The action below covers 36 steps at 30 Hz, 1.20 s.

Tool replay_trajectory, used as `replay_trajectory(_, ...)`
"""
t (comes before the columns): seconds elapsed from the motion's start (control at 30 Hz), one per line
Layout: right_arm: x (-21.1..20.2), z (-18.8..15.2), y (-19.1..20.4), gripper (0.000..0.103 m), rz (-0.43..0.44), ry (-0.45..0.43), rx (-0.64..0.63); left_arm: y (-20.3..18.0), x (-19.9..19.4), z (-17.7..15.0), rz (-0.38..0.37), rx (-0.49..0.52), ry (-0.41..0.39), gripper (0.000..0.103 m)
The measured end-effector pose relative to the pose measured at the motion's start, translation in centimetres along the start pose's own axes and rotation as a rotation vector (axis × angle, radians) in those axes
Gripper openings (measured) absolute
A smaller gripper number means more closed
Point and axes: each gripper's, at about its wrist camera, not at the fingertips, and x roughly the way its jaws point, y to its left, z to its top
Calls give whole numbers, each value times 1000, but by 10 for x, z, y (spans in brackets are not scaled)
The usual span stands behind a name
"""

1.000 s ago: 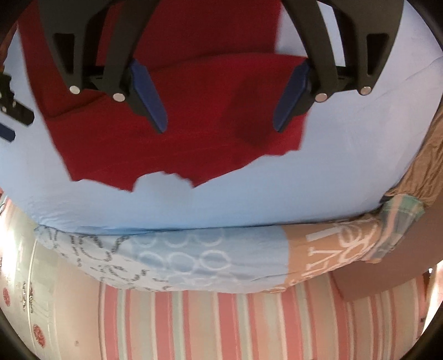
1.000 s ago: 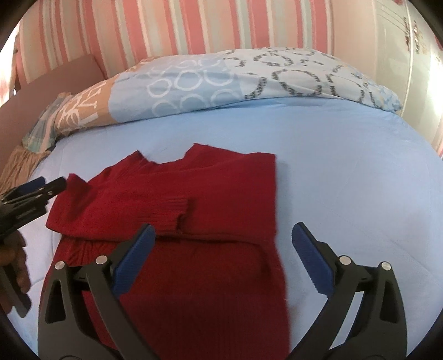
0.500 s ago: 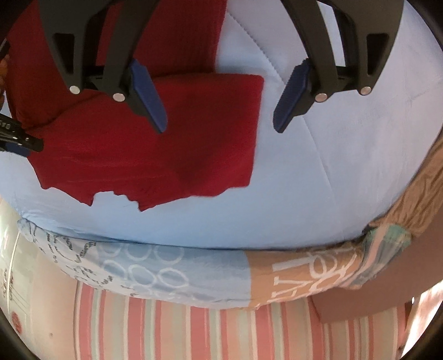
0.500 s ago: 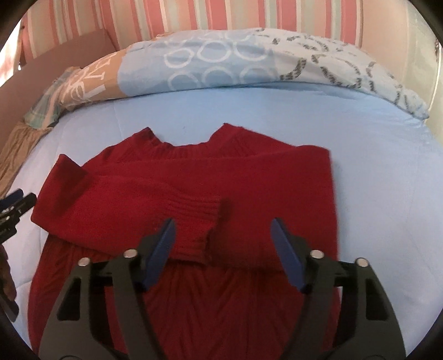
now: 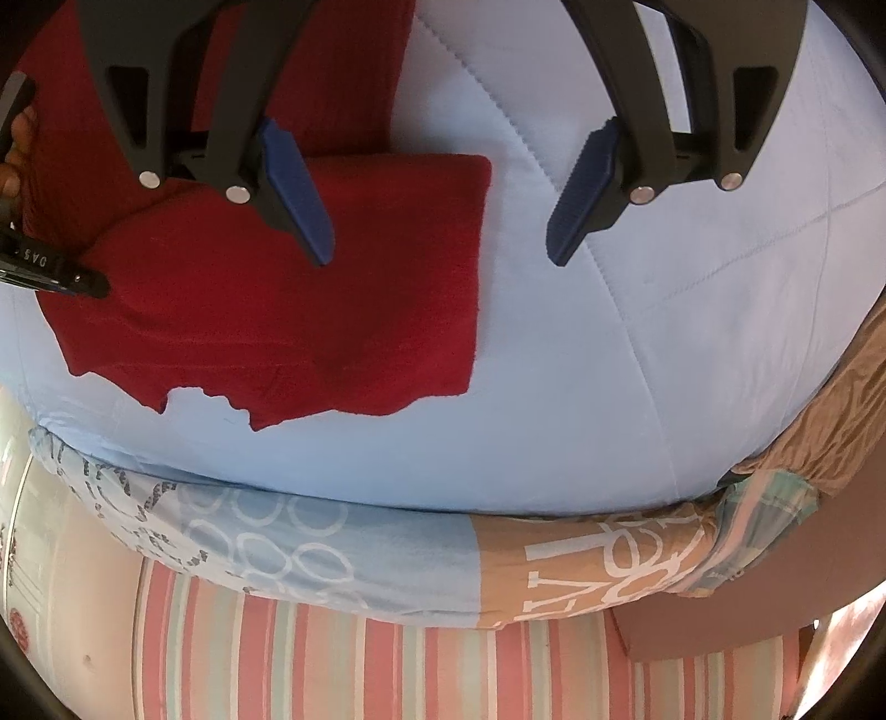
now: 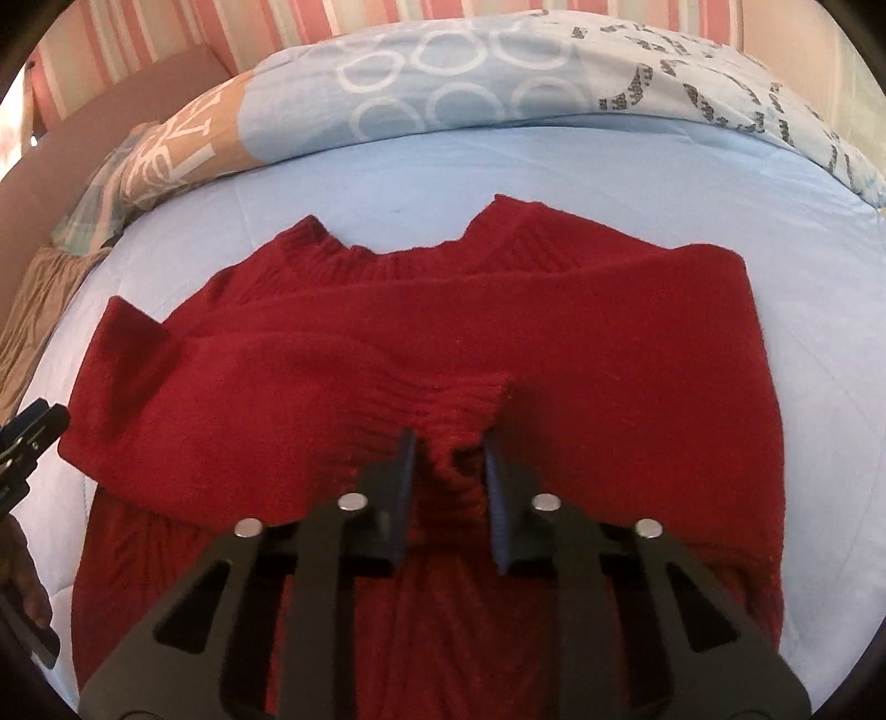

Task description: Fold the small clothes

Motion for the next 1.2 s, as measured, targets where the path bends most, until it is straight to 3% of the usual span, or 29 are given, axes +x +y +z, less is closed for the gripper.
replay_trajectory(0.17,-7,3,2,10,14,-15,-7,0,0,0,4,3,-1,80)
replay_trajectory(0.4,-40,30,3,9,14,-115,-21,1,-1,7,18,6,-13,80)
replay_trajectory(0.6,-73,54,-6,9,-45,-205,-85,-1,6,20,45,-3,-9,80)
replay_trajectory(0.87,-63,39,-74,9,-112,-141,13,-11,34,21,90,7,49,80)
replay_trajectory(1.03,-45,26,-93,9,-115,-97,44,-10,49,15,115,11,76,80)
replay_trajectory(1.2,-29,15,-106,10,-113,-59,77,-9,60,12,154,26,88,89)
